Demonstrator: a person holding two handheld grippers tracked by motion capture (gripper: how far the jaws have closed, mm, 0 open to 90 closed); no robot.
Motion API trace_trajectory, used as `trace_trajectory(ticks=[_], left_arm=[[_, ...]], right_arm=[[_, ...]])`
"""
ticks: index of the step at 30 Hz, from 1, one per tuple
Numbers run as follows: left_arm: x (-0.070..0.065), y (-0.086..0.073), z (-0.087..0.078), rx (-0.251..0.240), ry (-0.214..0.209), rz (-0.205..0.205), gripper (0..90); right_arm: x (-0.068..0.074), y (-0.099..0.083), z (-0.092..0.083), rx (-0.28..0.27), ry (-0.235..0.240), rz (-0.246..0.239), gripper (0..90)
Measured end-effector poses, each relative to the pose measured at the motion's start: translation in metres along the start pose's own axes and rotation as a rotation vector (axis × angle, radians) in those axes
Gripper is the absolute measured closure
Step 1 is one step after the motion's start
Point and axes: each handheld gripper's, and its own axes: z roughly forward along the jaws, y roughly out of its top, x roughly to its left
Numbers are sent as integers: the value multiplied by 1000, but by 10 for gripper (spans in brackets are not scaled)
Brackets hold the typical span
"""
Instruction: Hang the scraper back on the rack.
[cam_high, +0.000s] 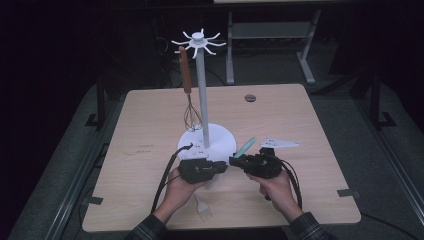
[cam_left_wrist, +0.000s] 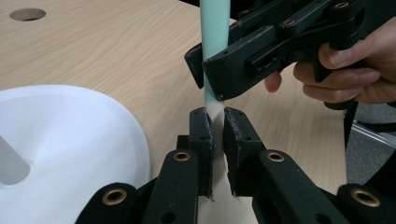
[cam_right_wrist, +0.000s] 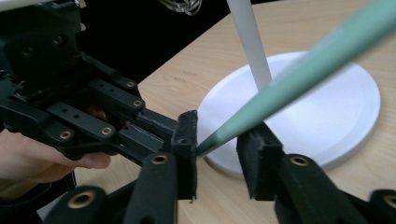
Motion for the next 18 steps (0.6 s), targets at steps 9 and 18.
trace_trajectory(ticks=[9,18], left_arm=[[7,-1,-2,-6,-22,-16,892],[5,-3,-6,50,-52,-4,684]], right_arm=[[10,5,6,-40,-3,-50,845],[13,11,8,-57,-16,-98,848]])
